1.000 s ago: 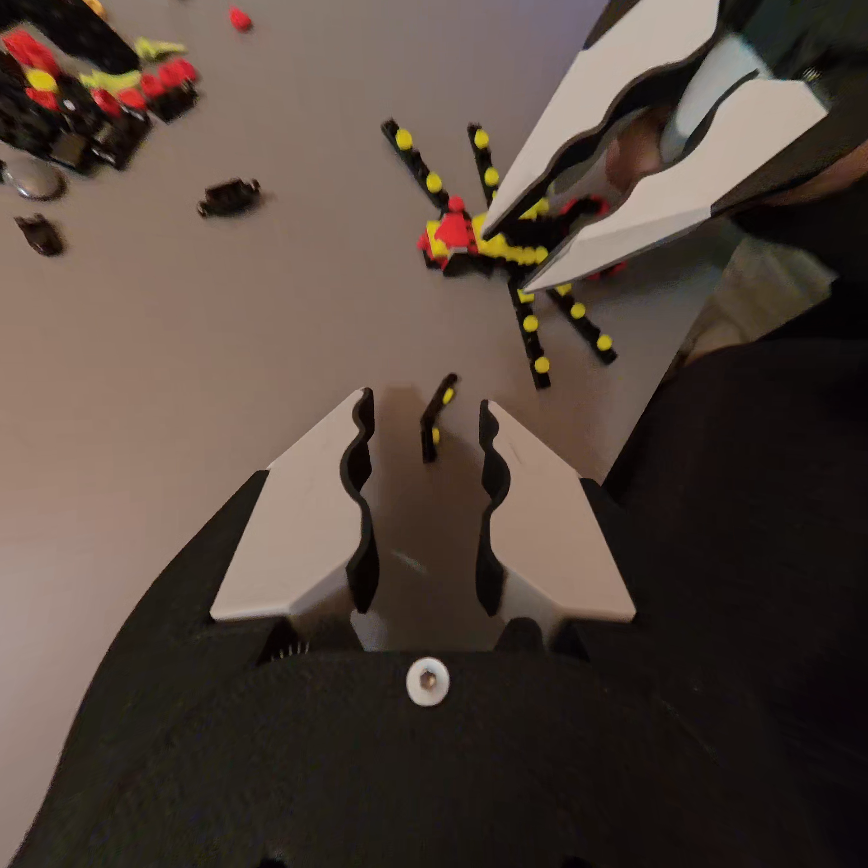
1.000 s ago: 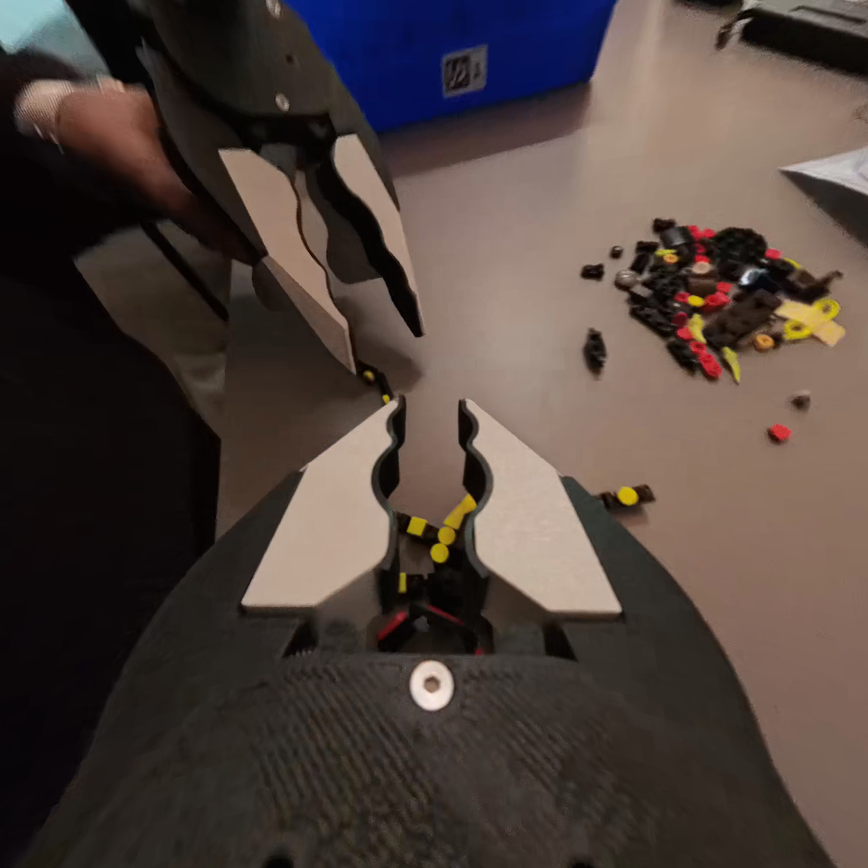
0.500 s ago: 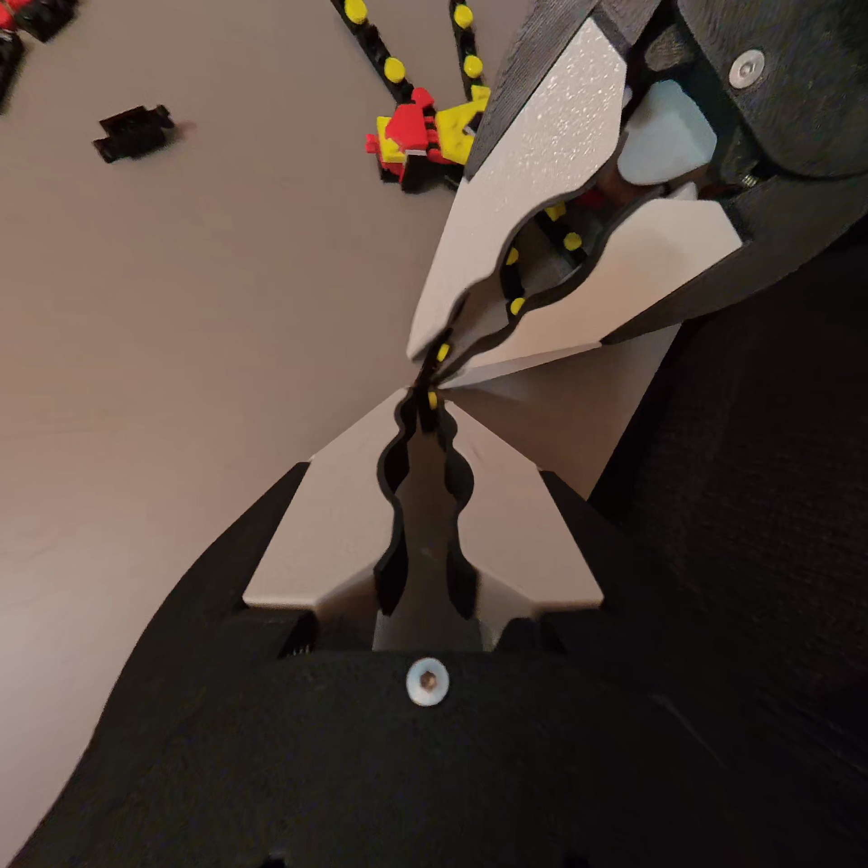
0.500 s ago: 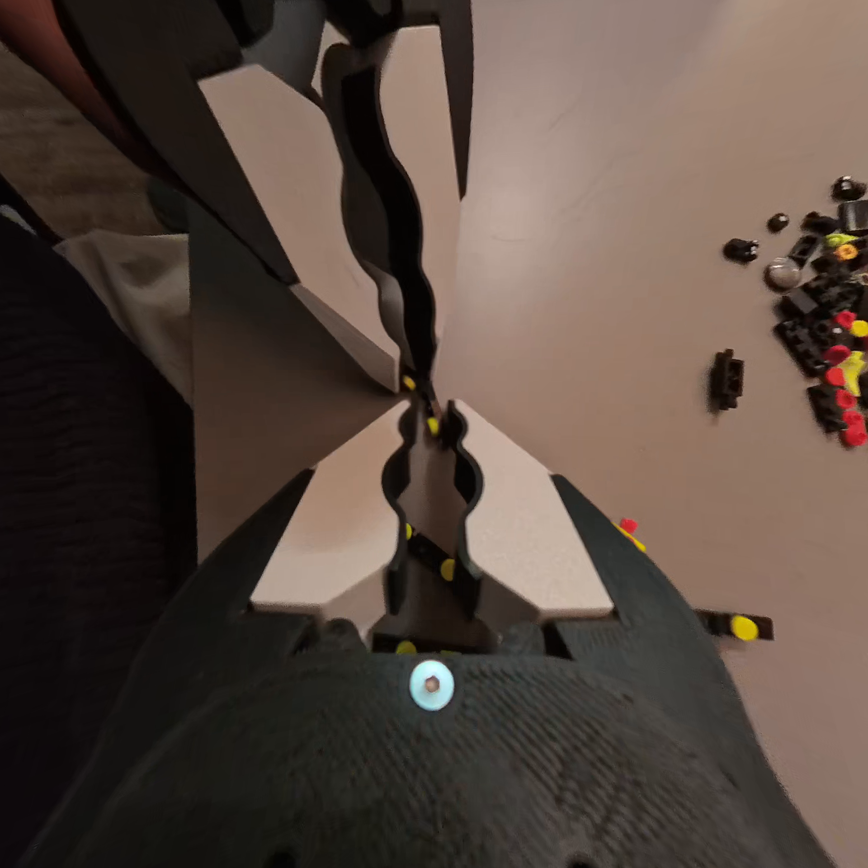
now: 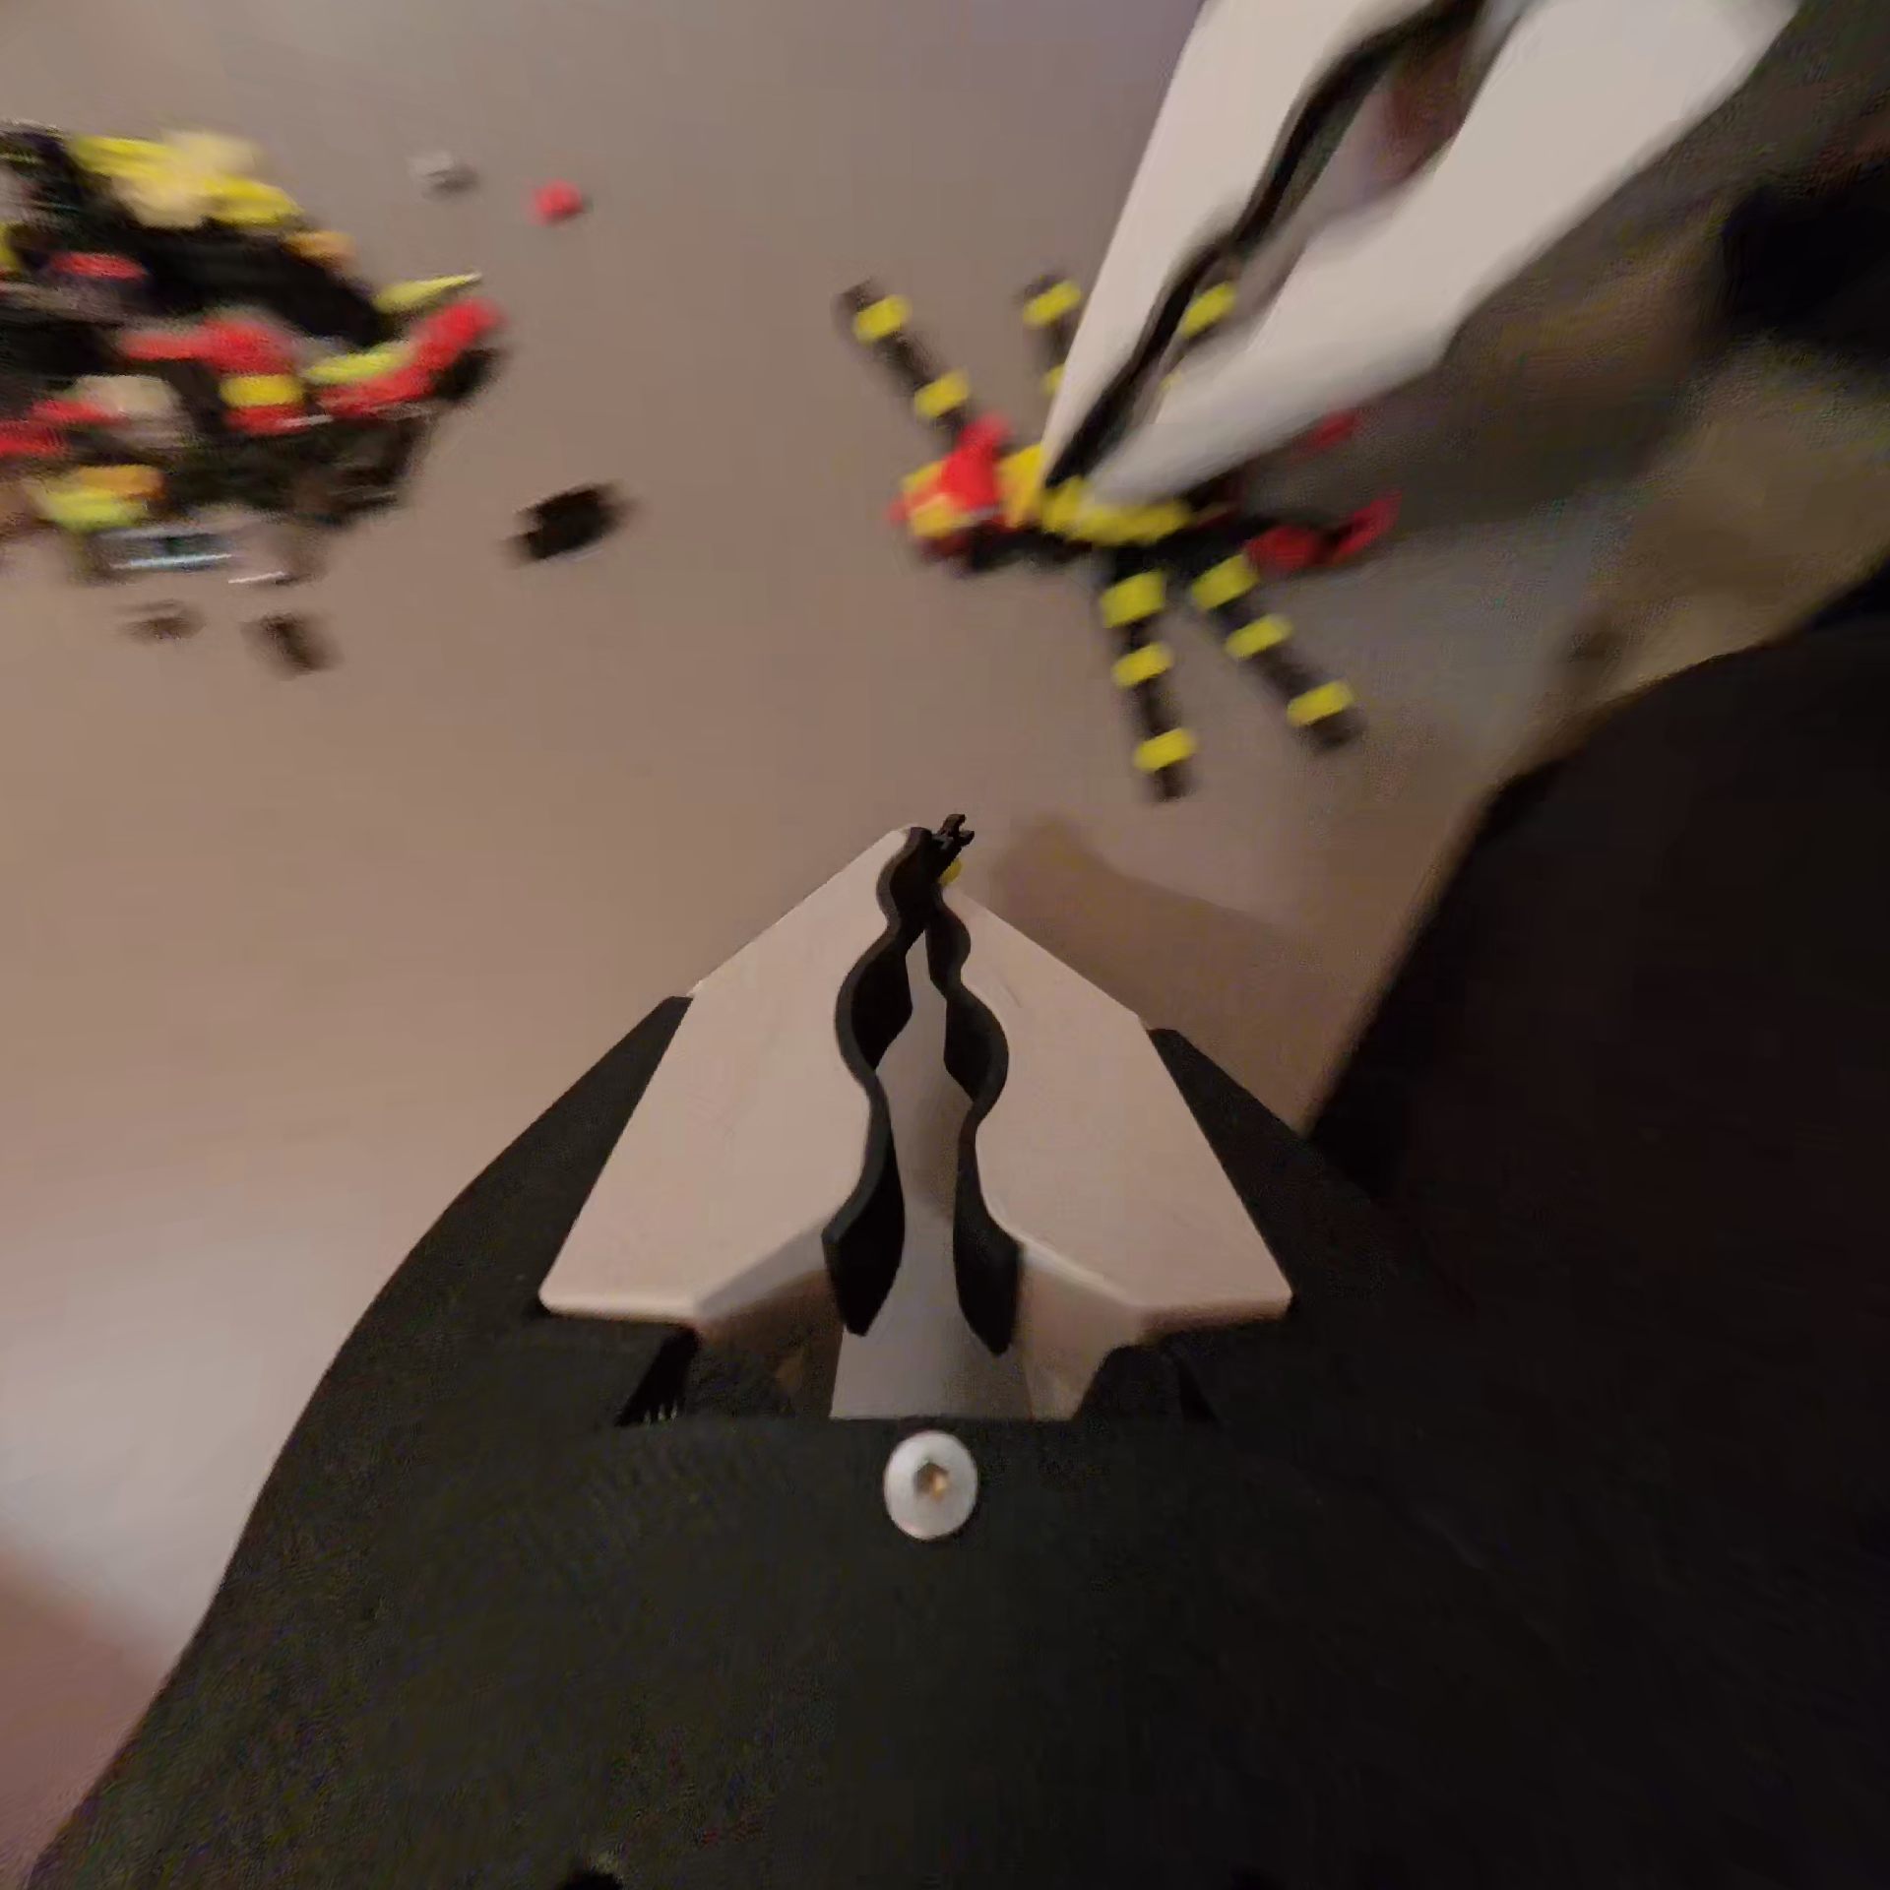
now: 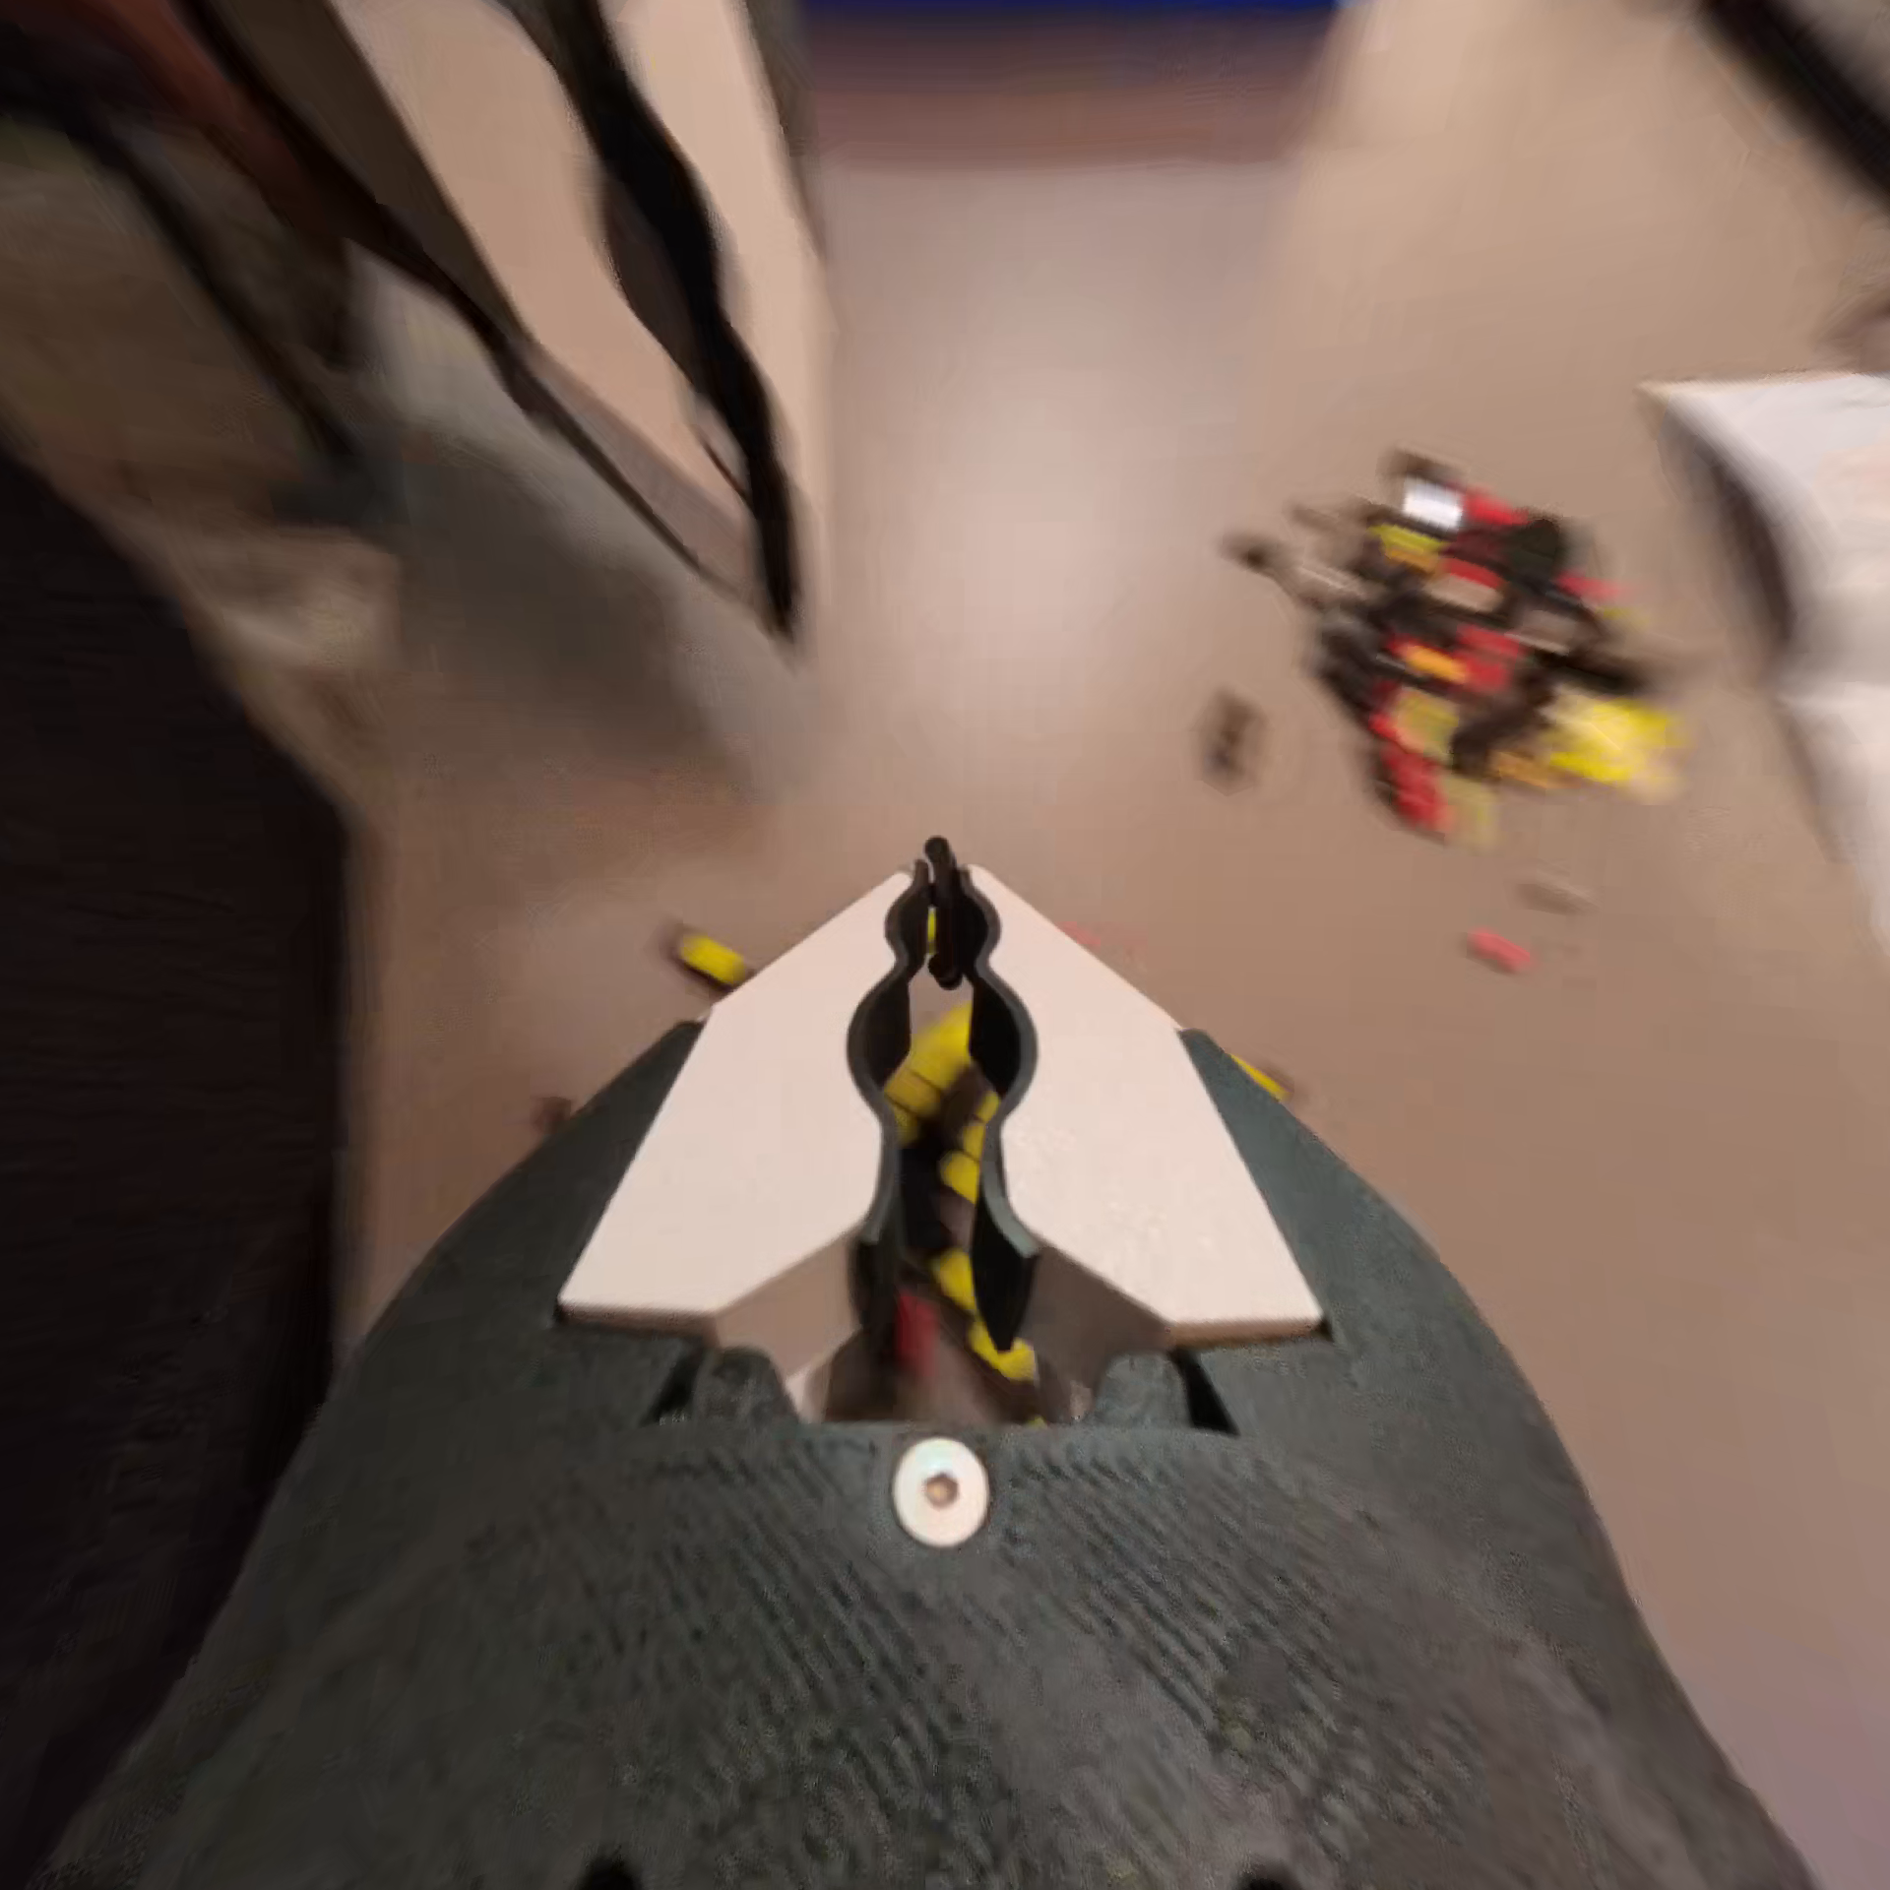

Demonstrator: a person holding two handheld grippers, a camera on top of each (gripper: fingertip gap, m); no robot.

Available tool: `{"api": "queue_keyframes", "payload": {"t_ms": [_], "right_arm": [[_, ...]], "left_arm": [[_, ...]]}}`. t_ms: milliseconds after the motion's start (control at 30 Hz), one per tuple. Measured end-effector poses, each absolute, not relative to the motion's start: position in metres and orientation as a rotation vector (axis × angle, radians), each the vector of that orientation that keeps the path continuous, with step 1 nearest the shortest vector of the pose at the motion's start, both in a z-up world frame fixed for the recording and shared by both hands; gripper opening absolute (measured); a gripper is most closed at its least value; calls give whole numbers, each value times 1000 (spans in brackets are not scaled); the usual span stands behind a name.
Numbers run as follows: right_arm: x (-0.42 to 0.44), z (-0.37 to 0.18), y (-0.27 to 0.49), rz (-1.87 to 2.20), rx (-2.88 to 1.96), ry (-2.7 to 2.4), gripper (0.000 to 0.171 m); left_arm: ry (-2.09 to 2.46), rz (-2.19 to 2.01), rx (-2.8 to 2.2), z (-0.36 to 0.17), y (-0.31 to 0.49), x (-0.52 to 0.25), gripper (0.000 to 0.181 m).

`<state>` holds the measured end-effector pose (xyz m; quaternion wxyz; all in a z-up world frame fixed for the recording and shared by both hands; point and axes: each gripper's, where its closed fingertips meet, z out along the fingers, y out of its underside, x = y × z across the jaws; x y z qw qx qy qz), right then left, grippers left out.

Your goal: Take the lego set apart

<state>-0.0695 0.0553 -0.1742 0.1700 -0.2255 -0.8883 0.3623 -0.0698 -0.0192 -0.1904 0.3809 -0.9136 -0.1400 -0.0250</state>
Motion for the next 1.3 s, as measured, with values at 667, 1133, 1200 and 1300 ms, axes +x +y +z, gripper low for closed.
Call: {"api": "queue_keyframes", "payload": {"t_ms": [667, 1133, 1200, 1300], "right_arm": [[-91, -134, 84, 1910, -1345, -2147, 3], [-55, -174, 13, 1756, -1411, -2520, 4], [-42, -203, 4, 1472, -1335, -2706, 4], [-34, -215, -10, 1319, -1223, -2796, 4]], "left_arm": [[-725, -431, -2083, -204, -15, -99, 9], [-467, -554, -1972, -169, 9, -61, 29], [-415, -541, -2054, -179, 6, -53, 33], [-368, -524, -2150, -193, 2, -44, 32]]}}
